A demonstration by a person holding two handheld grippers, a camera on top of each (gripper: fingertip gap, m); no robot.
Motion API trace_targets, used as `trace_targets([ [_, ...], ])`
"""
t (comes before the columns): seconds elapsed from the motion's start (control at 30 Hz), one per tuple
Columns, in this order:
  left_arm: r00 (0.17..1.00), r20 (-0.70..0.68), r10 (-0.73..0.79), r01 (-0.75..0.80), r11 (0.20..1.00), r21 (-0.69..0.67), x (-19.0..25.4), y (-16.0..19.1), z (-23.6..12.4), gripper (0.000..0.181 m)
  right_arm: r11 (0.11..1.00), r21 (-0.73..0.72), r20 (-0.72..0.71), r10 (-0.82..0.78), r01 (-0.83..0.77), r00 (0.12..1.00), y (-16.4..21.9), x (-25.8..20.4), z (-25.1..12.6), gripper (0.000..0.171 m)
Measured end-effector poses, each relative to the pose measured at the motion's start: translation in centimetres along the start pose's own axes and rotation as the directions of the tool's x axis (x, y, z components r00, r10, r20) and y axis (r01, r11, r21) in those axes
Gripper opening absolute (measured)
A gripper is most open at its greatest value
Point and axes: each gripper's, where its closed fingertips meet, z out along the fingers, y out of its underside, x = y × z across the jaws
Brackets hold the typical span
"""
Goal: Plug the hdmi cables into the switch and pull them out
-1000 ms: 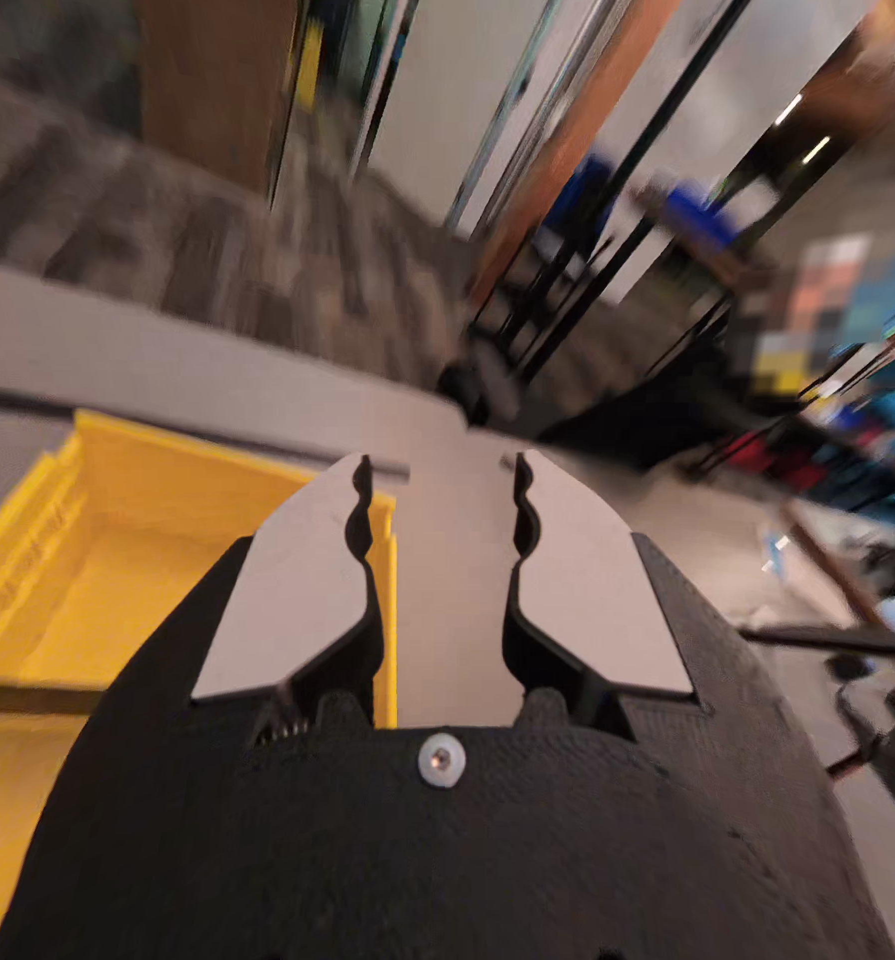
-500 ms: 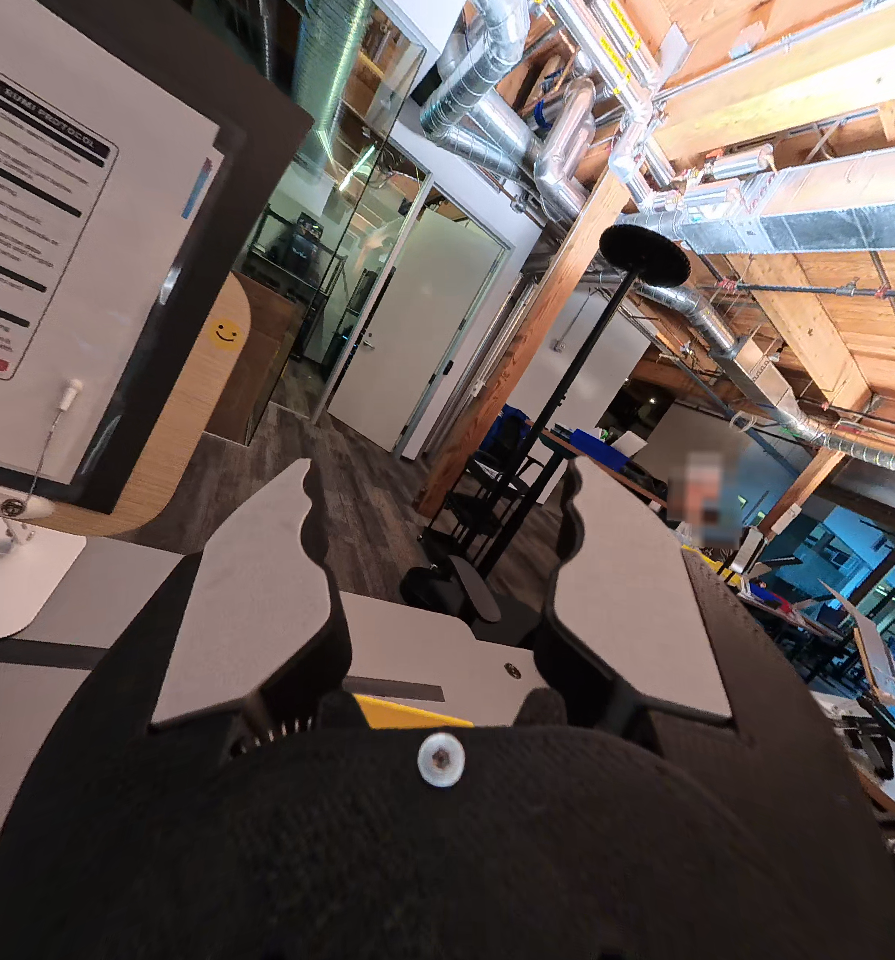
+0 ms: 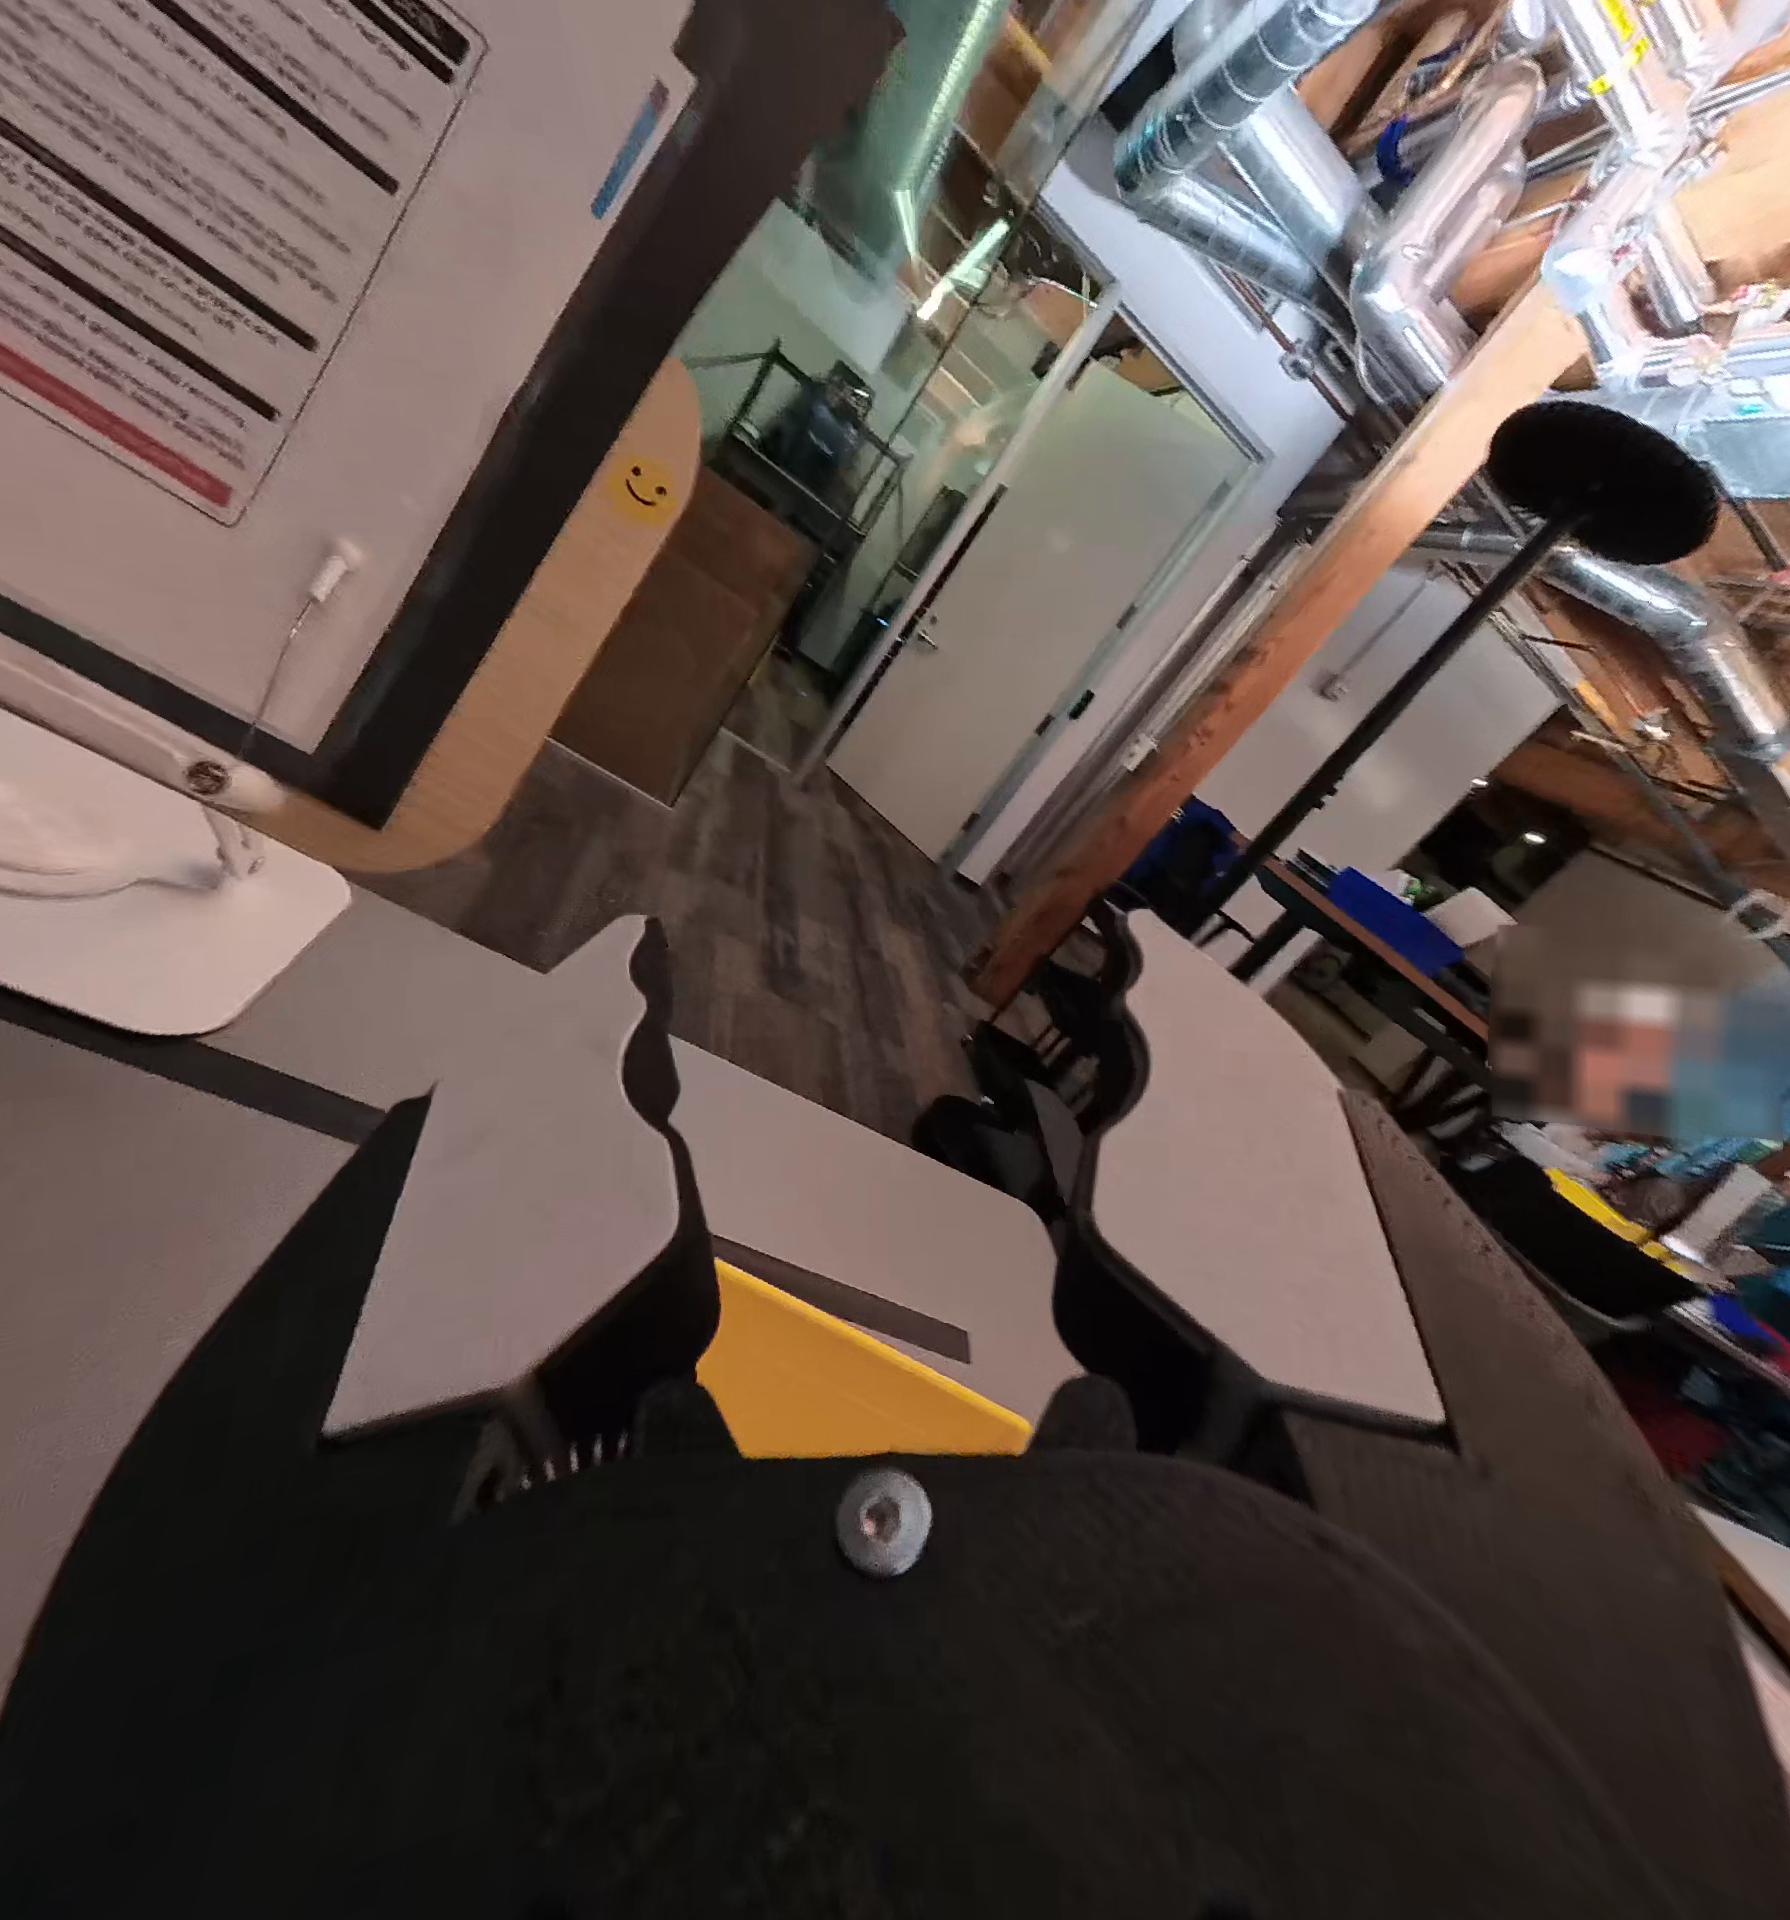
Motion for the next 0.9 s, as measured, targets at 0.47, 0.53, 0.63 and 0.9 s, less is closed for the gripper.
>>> trace_targets([
  [0.47, 0.969, -0.203, 0.142, -0.167, 0.98, -0.109, 3.0, 8.9, 8.2, 0.072, 0.998, -0.046, 0.14, -0.029, 0.035, 0.99, 1.6, -2.9, 0.1, 0.077],
  [0.53, 0.961, -0.207, 0.184, -0.207, 0.974, -0.095, 2.9, 8.7, 7.7, 0.065, 0.997, -0.049, 0.147, -0.058, 0.066, 0.987, 1.6, -3.4, 0.1, 0.077],
  [0.63, 0.948, -0.171, 0.269, -0.291, 0.949, -0.123, 1.8, 8.4, 6.7, 0.07, 0.995, -0.052, 0.164, -0.08, 0.089, 0.983, 1.7, -3.9, 0.1, 0.077],
  [0.9, 0.885, -0.371, 0.281, -0.376, 0.901, -0.215, 2.9, 9.9, 6.5, 0.069, 0.996, -0.075, 0.212, -0.041, 0.058, 0.977, 2.6, -4.3, 0.4, 0.076],
])
